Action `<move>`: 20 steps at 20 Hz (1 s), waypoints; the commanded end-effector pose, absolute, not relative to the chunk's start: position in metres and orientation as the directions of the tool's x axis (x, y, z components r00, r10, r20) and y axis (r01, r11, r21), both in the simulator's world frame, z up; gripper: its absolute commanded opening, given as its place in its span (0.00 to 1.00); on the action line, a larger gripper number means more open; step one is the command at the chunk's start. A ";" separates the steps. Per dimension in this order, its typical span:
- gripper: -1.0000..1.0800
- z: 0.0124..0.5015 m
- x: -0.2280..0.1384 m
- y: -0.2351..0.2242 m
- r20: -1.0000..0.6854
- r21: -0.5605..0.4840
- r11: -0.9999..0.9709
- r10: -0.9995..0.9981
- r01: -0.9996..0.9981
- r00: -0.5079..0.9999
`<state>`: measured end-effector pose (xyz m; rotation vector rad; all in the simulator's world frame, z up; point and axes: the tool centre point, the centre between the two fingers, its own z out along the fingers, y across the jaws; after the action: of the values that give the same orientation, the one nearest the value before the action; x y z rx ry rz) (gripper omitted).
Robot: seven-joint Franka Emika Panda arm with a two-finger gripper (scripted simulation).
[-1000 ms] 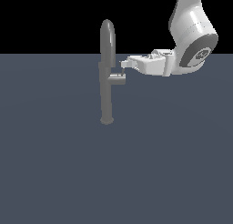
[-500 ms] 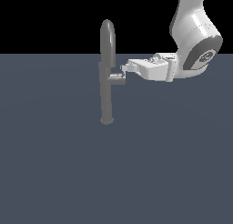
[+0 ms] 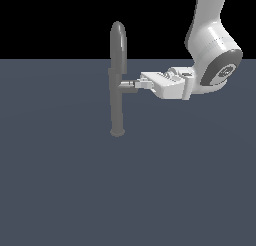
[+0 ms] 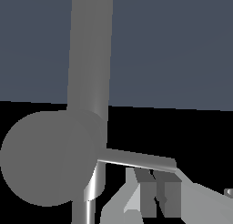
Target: Turn on the faucet by rotating a designated handle.
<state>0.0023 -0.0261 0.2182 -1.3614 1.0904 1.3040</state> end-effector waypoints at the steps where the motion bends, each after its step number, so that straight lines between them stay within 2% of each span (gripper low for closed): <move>1: 0.00 0.183 -0.007 -0.028 -1.000 -0.001 -0.171 0.000 -0.985 0.001; 2: 0.00 0.183 -0.007 -0.028 -1.000 -0.001 -0.171 0.000 -0.985 0.001; 3: 0.00 0.209 0.001 -0.026 -0.999 -0.040 -0.177 0.002 -0.983 0.040; 13: 0.00 0.155 0.008 -0.025 -1.000 -0.001 -0.172 0.000 -0.985 0.001; 14: 0.00 0.155 0.008 -0.025 -1.000 -0.001 -0.172 0.000 -0.985 0.001; 15: 0.00 0.194 0.015 -0.024 -0.998 -0.061 -0.188 0.010 -0.980 0.060; 20: 0.00 0.174 0.022 -0.023 -0.999 -0.039 -0.182 0.007 -0.983 0.038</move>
<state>0.0174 -0.0279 0.1925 -1.3698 1.0624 1.3096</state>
